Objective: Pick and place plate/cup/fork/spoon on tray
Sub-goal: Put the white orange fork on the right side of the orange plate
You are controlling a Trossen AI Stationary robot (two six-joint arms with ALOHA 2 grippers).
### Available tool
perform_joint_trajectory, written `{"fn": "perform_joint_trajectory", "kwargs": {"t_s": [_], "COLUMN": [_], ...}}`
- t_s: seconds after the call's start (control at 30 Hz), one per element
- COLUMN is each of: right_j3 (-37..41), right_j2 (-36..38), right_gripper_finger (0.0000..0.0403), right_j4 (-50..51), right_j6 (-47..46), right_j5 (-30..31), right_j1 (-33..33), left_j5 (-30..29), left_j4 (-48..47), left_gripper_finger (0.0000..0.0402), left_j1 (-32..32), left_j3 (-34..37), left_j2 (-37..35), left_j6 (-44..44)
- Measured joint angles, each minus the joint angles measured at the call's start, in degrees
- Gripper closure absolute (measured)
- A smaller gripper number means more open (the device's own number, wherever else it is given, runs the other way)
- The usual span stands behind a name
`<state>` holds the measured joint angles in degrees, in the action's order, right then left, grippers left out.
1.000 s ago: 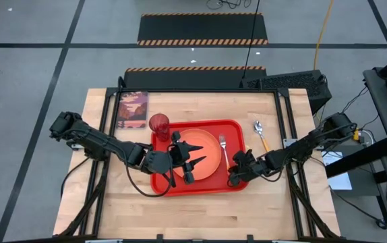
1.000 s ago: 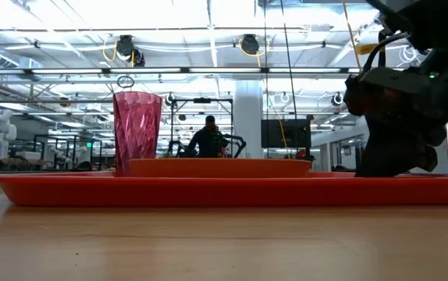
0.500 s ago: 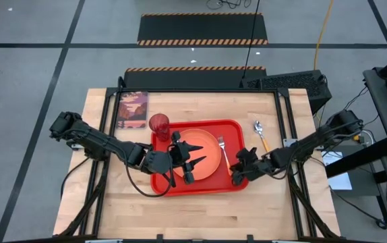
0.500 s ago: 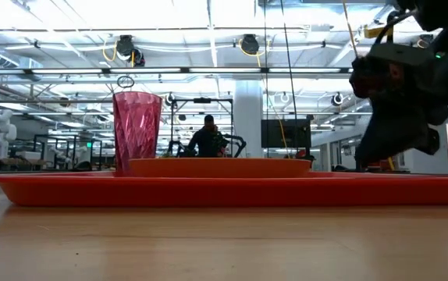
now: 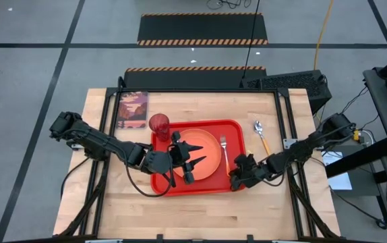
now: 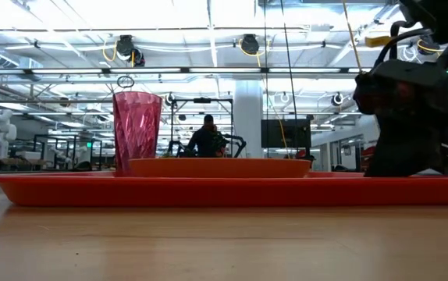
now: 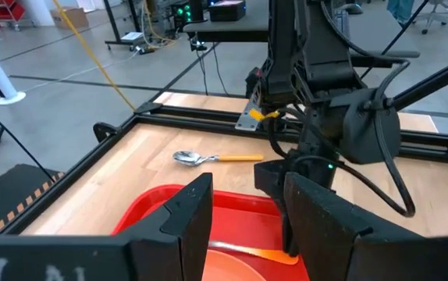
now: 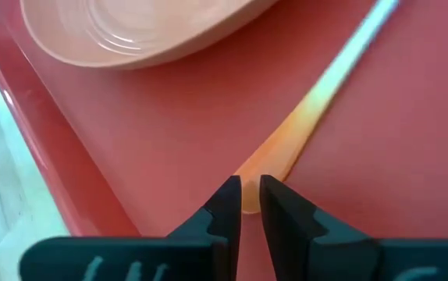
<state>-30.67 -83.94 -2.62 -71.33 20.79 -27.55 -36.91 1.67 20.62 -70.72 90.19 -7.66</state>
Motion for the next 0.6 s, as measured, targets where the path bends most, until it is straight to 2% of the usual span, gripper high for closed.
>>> {"fn": "perform_joint_trajectory", "kwargs": {"t_s": [0.2,0.6], "right_j3": [-0.1,-0.1], "right_j2": [-2.1,-1.8], "right_gripper_finger": [0.036,0.036], "right_j4": [-3.4,-2.5], "right_j6": [0.5,1.0], "right_j5": [0.2,-1.3], "right_j1": [0.0,0.1], "left_j5": [0.0,0.0], "left_j4": [0.2,0.2], "left_gripper_finger": [0.0238,0.0238], "left_j1": [0.0,0.0], "left_j3": [0.0,0.0], "left_j2": [0.0,0.0], "left_j6": [0.0,-0.1]}}
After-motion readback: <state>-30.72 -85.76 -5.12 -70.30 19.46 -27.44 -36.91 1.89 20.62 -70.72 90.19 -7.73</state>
